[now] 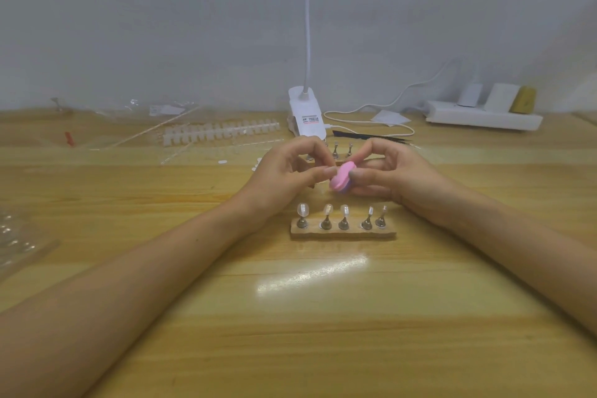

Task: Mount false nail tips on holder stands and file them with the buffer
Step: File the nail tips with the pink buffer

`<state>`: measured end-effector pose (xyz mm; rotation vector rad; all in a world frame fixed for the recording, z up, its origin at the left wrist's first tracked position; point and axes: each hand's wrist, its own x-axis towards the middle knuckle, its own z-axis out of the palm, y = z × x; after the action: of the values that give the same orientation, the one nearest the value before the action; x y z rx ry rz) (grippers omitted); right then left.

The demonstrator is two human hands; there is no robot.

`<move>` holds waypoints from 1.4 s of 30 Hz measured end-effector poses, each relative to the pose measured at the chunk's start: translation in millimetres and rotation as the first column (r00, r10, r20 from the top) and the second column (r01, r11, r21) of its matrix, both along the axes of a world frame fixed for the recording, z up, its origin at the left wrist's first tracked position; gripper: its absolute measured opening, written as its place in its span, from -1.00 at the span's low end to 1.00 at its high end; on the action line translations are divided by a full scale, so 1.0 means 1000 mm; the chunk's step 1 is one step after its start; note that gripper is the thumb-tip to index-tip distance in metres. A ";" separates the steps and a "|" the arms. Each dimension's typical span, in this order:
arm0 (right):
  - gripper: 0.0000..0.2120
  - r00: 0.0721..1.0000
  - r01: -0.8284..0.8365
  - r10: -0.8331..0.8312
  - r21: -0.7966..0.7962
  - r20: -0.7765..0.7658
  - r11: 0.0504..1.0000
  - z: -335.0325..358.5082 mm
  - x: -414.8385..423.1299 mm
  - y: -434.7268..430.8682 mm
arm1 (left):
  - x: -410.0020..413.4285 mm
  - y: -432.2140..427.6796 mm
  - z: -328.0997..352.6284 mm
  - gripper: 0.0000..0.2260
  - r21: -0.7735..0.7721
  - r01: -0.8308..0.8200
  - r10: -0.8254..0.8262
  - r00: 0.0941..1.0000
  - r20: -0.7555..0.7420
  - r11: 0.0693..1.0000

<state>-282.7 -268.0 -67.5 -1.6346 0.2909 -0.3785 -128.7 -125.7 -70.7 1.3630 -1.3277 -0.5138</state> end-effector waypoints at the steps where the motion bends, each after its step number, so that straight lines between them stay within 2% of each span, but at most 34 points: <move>1: -0.81 0.999 -0.026 0.026 -0.026 -0.033 0.999 -0.001 0.001 0.001 | 0.000 0.000 0.000 -0.91 -0.003 0.000 0.001 1.000 0.010 1.000; 6: -0.80 0.997 0.058 -0.062 0.075 0.054 0.995 0.000 0.000 -0.003 | -0.001 0.001 0.000 -0.89 0.009 0.003 -0.003 1.000 0.008 1.000; 8: -0.80 0.999 0.027 -0.029 0.073 0.023 0.997 0.002 0.000 -0.004 | -0.001 0.001 -0.001 -0.91 0.019 0.000 -0.001 0.999 0.046 1.000; 11: -0.78 1.000 0.017 -0.018 0.072 0.003 0.997 0.002 -0.001 -0.005 | -0.001 0.001 -0.001 -0.91 0.020 -0.007 0.006 1.000 0.013 1.000; 13: -0.78 1.000 -0.009 0.010 0.038 -0.026 0.999 0.002 -0.001 -0.003 | 0.000 0.001 0.000 -0.90 0.008 -0.017 0.017 1.000 -0.015 1.000; 15: -0.81 0.998 -0.036 0.036 -0.009 -0.059 0.999 0.001 0.000 0.000 | -0.001 0.001 0.001 -0.90 -0.002 -0.017 0.017 1.000 0.020 1.000; 19: -0.82 0.995 0.087 -0.091 0.079 0.040 0.993 0.003 0.000 -0.001 | -0.002 0.001 0.001 -0.91 0.008 -0.001 0.000 0.999 0.040 1.000; 21: -0.82 0.998 0.047 -0.049 0.074 0.024 0.996 0.003 -0.001 -0.001 | -0.002 0.001 0.001 -0.91 0.004 -0.008 0.008 1.000 0.027 1.000; 23: -0.85 0.998 -0.034 0.034 -0.013 -0.048 0.999 0.002 -0.001 0.002 | -0.002 0.001 0.001 -0.92 0.002 -0.011 0.011 1.000 0.023 1.000; 25: -0.83 0.999 0.008 -0.009 -0.008 -0.032 1.000 0.002 0.001 0.002 | -0.002 0.001 0.001 -0.93 0.009 -0.001 0.001 0.999 0.041 1.000; 27: -0.79 0.996 0.077 -0.079 0.070 0.029 0.995 0.003 0.000 -0.001 | -0.002 0.001 0.001 -0.92 0.011 0.009 -0.009 0.999 0.037 1.000; 30: -0.85 0.999 -0.012 0.012 0.013 -0.039 1.000 0.003 -0.001 0.000 | -0.002 0.001 0.001 -0.92 0.002 -0.003 0.003 1.000 0.017 1.000; 32: -0.88 0.999 -0.014 0.014 -0.017 -0.041 1.000 0.002 0.000 0.002 | -0.002 0.001 0.001 -0.92 0.006 0.005 -0.005 1.000 0.022 1.000; 35: -0.83 0.996 0.070 -0.074 0.085 0.043 0.994 0.002 -0.001 -0.001 | -0.002 0.001 0.000 -0.90 0.006 0.004 -0.005 1.000 0.009 1.000; 38: -0.84 0.998 -0.055 0.056 0.028 -0.029 0.998 0.003 -0.001 -0.001 | -0.002 0.001 0.000 -0.90 -0.005 0.001 -0.001 1.000 0.007 1.000; 42: -0.83 0.997 0.058 -0.062 0.089 0.047 0.994 0.001 0.000 -0.004 | -0.002 0.001 0.000 -0.90 0.004 0.007 -0.007 1.000 -0.002 1.000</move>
<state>-282.6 -271.8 -66.7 -1.5311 0.3150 -0.4455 -130.3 -124.9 -70.3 1.3609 -1.3307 -0.5231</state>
